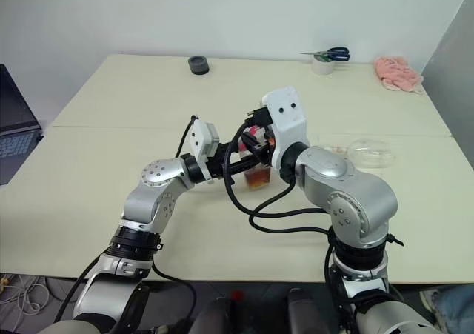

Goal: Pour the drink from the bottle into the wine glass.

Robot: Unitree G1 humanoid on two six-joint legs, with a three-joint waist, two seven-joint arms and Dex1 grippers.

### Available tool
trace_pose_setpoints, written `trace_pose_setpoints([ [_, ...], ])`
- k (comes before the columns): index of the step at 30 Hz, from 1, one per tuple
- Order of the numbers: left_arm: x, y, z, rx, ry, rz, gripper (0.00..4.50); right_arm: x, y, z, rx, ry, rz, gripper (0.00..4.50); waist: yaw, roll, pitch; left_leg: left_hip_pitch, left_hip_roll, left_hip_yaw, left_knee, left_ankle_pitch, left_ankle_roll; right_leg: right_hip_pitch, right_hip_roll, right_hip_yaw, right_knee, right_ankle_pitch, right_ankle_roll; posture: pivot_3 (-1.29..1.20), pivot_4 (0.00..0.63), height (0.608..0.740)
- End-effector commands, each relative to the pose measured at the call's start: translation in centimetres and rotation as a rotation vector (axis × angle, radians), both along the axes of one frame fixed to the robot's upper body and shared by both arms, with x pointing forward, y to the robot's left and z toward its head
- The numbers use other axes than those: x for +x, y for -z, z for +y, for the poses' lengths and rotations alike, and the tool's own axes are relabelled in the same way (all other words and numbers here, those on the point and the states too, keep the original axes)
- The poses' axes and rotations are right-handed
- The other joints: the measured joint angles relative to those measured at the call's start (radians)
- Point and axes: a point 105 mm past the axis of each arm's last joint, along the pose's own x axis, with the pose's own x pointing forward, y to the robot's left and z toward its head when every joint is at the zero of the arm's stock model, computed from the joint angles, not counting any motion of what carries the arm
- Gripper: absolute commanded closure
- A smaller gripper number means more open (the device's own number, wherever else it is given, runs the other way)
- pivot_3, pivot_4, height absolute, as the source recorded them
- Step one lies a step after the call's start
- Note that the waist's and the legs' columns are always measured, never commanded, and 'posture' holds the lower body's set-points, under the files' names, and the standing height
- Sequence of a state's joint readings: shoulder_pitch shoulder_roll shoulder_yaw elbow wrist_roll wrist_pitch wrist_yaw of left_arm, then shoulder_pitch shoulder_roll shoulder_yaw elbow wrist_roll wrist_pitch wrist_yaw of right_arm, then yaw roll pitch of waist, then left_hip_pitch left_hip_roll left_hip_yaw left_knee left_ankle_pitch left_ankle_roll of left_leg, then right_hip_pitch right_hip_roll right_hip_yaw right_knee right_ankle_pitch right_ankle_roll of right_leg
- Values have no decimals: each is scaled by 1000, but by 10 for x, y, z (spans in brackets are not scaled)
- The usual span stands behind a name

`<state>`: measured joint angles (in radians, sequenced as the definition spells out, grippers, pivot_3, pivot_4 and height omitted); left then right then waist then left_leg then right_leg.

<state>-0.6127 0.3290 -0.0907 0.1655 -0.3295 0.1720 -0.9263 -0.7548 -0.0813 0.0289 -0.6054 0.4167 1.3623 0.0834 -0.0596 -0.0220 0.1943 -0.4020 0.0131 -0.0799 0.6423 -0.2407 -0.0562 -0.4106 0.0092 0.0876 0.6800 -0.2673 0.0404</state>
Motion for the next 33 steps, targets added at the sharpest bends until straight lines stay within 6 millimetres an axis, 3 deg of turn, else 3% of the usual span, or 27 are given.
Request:
trace_pose_setpoints([
  [1,-4,-19,0,-16,7,-74,2766,-2,-9,0,16,-4,-43,2674,0,0,0,0,0,0,0,0,0,0,0,0,0,0,0,0,150,740],
  [5,-4,-18,0,-18,17,-69,2766,3,-13,0,6,-77,-79,2674,0,0,0,0,0,0,0,0,0,0,0,0,0,0,0,0,150,740],
  [9,-10,-17,-3,-29,66,-53,2766,4,-18,-7,-37,-371,-150,2674,0,0,0,0,-1,1,1,0,0,1,0,0,-1,-2,4,0,150,740],
  [13,-16,-16,-4,-13,102,-39,2767,-2,6,-18,-230,-659,-136,2674,0,0,0,0,-1,1,0,0,0,1,0,0,-2,-3,5,0,150,740],
  [18,-18,-19,0,-12,89,-39,2775,19,5,-26,-230,-664,-135,2674,-12,0,0,1,0,1,0,0,0,1,1,1,0,-2,3,0,150,740],
  [22,-19,-19,2,-13,69,-36,2775,16,3,-25,-219,-687,-132,2674,-11,0,0,1,1,0,0,0,0,1,1,0,0,0,1,0,150,740],
  [29,-19,-19,1,-16,61,-34,2784,17,-6,-22,-195,-664,-155,150,-3,0,0,0,0,0,1,0,0,1,-1,0,0,0,1,0,150,740],
  [33,-18,-19,1,-17,60,-33,2784,16,-17,-23,-167,-640,-186,0,-1,0,0,0,0,0,1,0,0,1,-1,0,0,0,1,0,150,740],
])
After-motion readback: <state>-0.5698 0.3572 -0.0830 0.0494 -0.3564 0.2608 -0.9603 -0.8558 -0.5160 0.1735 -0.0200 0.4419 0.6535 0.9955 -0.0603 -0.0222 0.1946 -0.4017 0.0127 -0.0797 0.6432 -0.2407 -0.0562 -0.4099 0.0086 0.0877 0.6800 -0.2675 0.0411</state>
